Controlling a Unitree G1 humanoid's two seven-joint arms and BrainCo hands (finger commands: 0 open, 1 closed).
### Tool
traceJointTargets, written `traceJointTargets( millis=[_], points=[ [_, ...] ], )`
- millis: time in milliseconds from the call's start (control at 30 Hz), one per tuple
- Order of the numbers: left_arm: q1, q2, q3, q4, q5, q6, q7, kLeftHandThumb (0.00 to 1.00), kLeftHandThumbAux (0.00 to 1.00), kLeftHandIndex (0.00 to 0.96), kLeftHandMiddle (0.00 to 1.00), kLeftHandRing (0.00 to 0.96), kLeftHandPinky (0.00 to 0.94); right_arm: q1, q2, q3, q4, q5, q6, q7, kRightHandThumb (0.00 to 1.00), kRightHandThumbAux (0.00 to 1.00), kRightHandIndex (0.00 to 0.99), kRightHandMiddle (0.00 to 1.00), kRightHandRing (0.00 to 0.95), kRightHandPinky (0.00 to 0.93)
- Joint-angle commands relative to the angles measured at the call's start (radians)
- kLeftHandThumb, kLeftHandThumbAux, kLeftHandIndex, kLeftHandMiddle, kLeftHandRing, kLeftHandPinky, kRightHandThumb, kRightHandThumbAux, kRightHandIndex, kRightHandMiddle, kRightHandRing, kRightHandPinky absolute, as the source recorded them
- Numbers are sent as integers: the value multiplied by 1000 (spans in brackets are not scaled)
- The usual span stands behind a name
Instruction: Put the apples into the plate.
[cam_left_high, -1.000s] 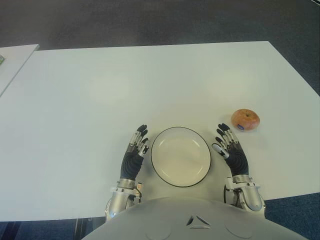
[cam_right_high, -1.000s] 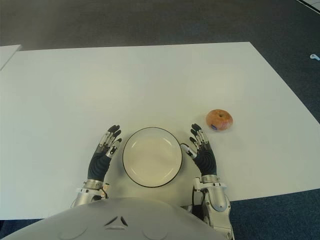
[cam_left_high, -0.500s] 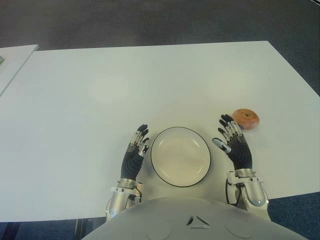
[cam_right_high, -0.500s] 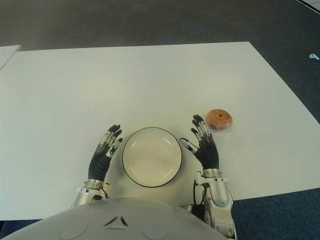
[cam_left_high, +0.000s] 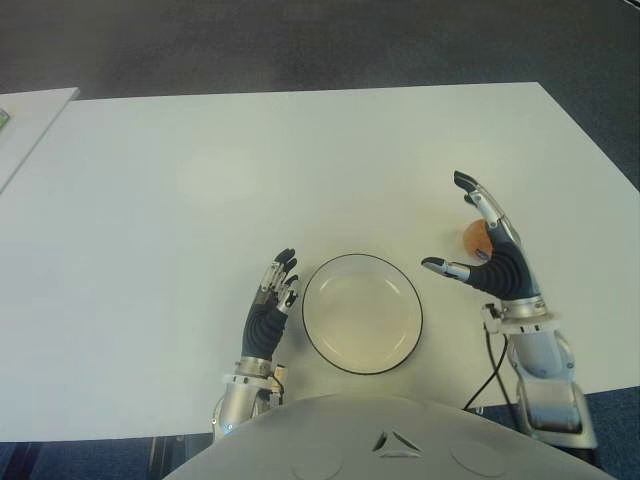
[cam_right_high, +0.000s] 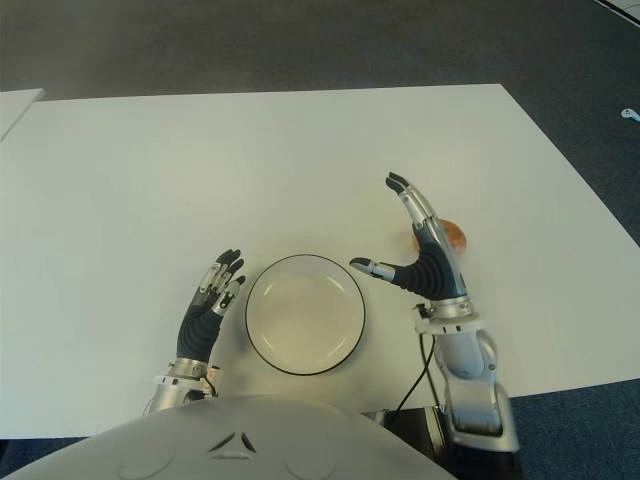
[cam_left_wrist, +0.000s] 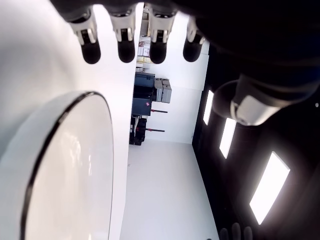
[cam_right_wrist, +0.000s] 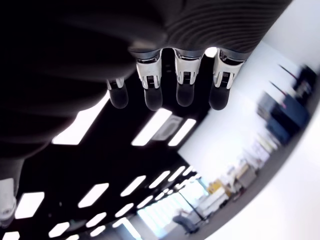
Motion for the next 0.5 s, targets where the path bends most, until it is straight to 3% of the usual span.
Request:
traceJointTargets(
  millis=[33,200,400,500],
  points=[
    [-5,-7,2,12,-14,18,-3,0,453,0,0,0,0,-57,-73,-26,51,-176,-40,-87,204,471,0,0,0,0],
    [-5,1,9,11,-25,37,-10,0,449,0,0,0,0,-108,-131,-15,73,-288,-24,-135,229,422,0,0,0,0],
    [-16,18,16,23,-17,35,-19,0,432,0,0,0,0,-142,-191,0,68,-384,45,-83,266,322,0,0,0,0],
    [-21,23,22,31,0,27,-14,0,430,0,0,0,0,-182,-251,6,115,-413,67,-43,256,285,0,0,0,0]
  ],
)
